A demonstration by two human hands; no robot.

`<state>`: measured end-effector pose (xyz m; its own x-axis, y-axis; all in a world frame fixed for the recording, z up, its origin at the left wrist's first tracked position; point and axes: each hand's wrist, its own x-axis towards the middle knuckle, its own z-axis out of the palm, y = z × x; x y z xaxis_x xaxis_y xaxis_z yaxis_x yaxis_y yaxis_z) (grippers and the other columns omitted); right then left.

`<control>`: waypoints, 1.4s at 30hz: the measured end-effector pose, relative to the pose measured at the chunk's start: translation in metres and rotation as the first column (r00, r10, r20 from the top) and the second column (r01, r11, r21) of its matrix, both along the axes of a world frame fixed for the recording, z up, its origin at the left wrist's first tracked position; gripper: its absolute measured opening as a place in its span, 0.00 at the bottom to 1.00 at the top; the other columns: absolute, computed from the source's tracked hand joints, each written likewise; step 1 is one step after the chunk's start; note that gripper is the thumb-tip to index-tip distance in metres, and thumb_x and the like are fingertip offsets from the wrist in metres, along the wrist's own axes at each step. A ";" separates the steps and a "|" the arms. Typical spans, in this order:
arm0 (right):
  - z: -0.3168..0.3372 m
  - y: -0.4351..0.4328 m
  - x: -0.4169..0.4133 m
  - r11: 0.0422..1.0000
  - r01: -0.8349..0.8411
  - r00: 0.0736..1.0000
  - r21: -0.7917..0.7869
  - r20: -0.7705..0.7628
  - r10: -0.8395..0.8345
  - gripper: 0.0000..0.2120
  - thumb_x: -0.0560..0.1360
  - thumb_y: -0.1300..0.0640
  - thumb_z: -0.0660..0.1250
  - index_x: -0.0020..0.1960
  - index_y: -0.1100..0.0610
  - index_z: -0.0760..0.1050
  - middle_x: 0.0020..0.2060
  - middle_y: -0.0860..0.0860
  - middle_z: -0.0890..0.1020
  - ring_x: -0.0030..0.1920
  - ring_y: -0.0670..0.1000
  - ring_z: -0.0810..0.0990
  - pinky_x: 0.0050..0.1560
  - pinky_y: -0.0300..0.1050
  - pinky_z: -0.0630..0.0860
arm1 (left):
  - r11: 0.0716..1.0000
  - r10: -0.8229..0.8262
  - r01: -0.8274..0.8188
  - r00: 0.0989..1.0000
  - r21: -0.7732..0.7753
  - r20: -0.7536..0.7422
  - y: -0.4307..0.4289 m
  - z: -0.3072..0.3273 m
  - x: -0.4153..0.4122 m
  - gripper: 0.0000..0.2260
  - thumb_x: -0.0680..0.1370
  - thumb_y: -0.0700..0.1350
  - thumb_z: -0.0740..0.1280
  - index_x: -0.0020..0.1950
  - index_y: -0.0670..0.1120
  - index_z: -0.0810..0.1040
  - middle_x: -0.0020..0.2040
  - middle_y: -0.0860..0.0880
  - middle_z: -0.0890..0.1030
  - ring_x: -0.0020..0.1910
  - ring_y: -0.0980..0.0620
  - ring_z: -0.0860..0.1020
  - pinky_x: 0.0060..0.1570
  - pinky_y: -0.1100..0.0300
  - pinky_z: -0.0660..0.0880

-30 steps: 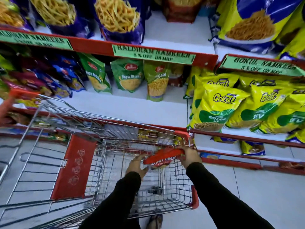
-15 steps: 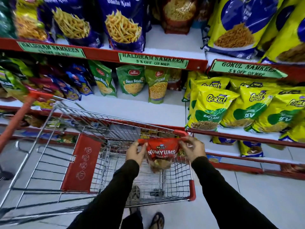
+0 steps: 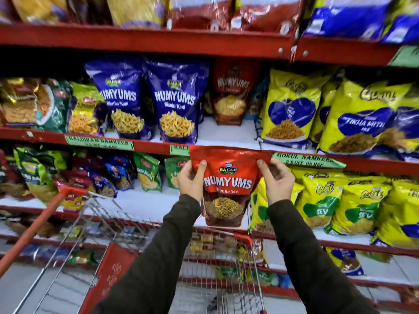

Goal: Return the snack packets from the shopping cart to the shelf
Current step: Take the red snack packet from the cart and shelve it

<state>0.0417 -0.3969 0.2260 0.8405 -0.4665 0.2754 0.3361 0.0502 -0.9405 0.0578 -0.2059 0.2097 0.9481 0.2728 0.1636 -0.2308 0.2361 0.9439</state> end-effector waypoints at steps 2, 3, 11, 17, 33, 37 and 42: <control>0.033 -0.002 0.022 0.997 0.034 0.996 0.066 0.076 -0.039 0.07 0.73 0.67 0.72 0.46 0.56 0.78 0.37 0.47 0.82 0.33 0.35 0.79 0.39 0.29 0.77 | 1.000 -0.022 0.023 0.998 -0.021 0.058 -0.007 0.036 0.023 0.05 0.76 0.46 0.68 0.50 0.49 0.81 0.52 0.43 0.83 0.51 0.46 0.80 0.56 0.49 0.78; 0.047 -0.003 0.033 0.996 0.046 0.993 0.081 0.105 -0.054 0.07 0.74 0.66 0.71 0.47 0.57 0.77 0.38 0.47 0.81 0.34 0.34 0.79 0.40 0.28 0.76 | 1.000 -0.024 0.026 0.997 -0.015 0.079 -0.011 0.052 0.034 0.04 0.75 0.49 0.69 0.48 0.51 0.82 0.51 0.43 0.83 0.50 0.45 0.80 0.57 0.46 0.78; 0.128 -0.018 0.125 0.994 0.108 0.975 0.012 0.194 -0.108 0.12 0.74 0.64 0.72 0.55 0.69 0.79 0.37 0.47 0.81 0.31 0.34 0.78 0.37 0.27 0.75 | 1.000 0.014 -0.010 0.989 -0.030 0.149 -0.040 0.134 0.132 0.06 0.78 0.46 0.65 0.45 0.46 0.79 0.41 0.49 0.81 0.39 0.56 0.77 0.41 0.67 0.77; 0.146 -0.026 0.179 0.989 0.149 0.976 0.003 0.159 -0.148 0.14 0.74 0.60 0.73 0.56 0.67 0.80 0.46 0.56 0.83 0.40 0.43 0.80 0.43 0.32 0.76 | 0.998 0.062 -0.060 0.995 -0.024 0.078 -0.058 0.147 0.195 0.05 0.78 0.47 0.66 0.47 0.46 0.78 0.44 0.48 0.81 0.45 0.51 0.77 0.48 0.62 0.75; 0.103 -0.033 0.285 0.991 0.070 0.994 -0.112 -0.071 -0.078 0.13 0.74 0.46 0.68 0.53 0.54 0.79 0.56 0.59 0.83 0.54 0.56 0.80 0.63 0.59 0.76 | 0.996 0.033 -0.021 0.988 0.081 -0.152 -0.072 0.128 0.258 0.32 0.77 0.57 0.64 0.77 0.48 0.57 0.77 0.44 0.64 0.75 0.44 0.63 0.74 0.51 0.59; 0.052 -0.023 0.288 0.984 -0.172 0.923 -0.047 -0.357 0.144 0.46 0.63 0.18 0.57 0.71 0.47 0.69 0.68 0.52 0.76 0.66 0.57 0.76 0.72 0.60 0.68 | 0.997 -0.045 0.059 0.969 0.049 -0.245 -0.071 0.093 0.253 0.33 0.72 0.69 0.59 0.74 0.57 0.59 0.76 0.49 0.65 0.74 0.46 0.65 0.74 0.48 0.59; -0.001 -0.029 0.291 0.968 -0.249 0.876 -0.005 -0.428 0.223 0.56 0.56 0.13 0.52 0.77 0.43 0.58 0.77 0.50 0.66 0.76 0.56 0.65 0.78 0.61 0.58 | 0.985 -0.123 0.153 0.944 0.077 -0.305 -0.069 0.059 0.241 0.39 0.68 0.76 0.52 0.71 0.53 0.65 0.73 0.46 0.69 0.70 0.44 0.70 0.72 0.44 0.63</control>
<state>0.3330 -0.4261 0.2251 0.9662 -0.2338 -0.1081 -0.1067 0.0190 -0.9941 0.2986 -0.2751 0.2686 0.9847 0.1326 -0.1130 0.0930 0.1482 0.9846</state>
